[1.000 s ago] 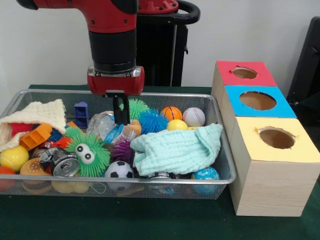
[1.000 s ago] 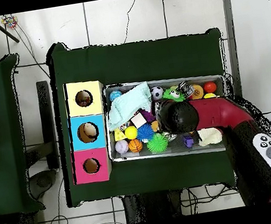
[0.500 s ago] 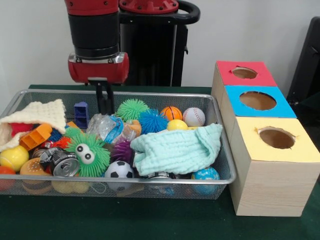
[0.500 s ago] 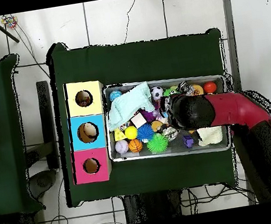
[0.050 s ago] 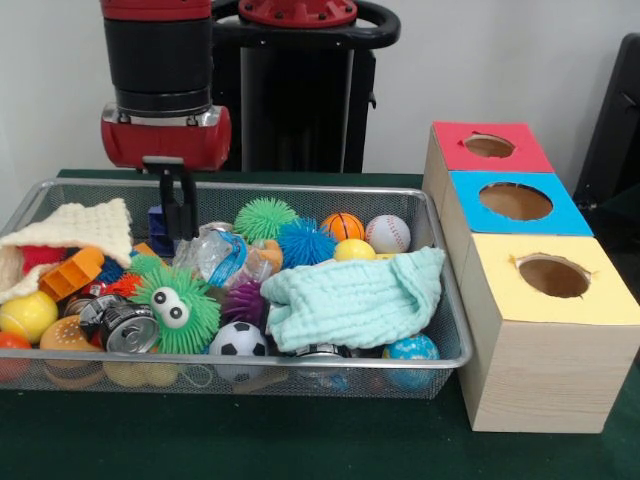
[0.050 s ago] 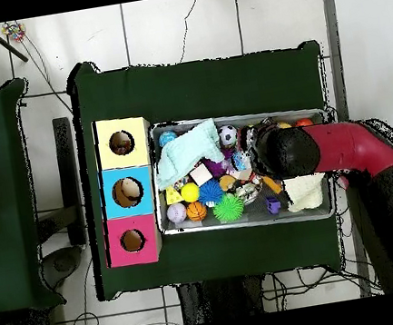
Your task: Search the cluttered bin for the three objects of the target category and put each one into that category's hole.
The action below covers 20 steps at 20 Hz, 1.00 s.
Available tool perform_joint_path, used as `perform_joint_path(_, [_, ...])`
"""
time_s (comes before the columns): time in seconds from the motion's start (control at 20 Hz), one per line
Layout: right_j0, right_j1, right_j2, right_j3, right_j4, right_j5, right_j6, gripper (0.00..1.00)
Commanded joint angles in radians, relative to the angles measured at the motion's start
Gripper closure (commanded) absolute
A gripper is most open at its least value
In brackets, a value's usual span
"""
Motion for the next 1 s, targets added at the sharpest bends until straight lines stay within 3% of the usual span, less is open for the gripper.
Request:
perform_joint_path(0.05, [0.036,0.056,0.060,-0.041,-0.046,0.148,-0.234,1.00])
perform_joint_path(0.2, [0.026,0.123,0.074,-0.057,-0.027,0.163,-0.245,1.00])
perform_joint_path(0.75, [0.012,0.092,0.065,0.019,-0.041,0.052,-0.142,1.00])
perform_joint_path(1.0, [0.060,0.108,0.062,0.044,0.029,0.075,-0.031,1.00])
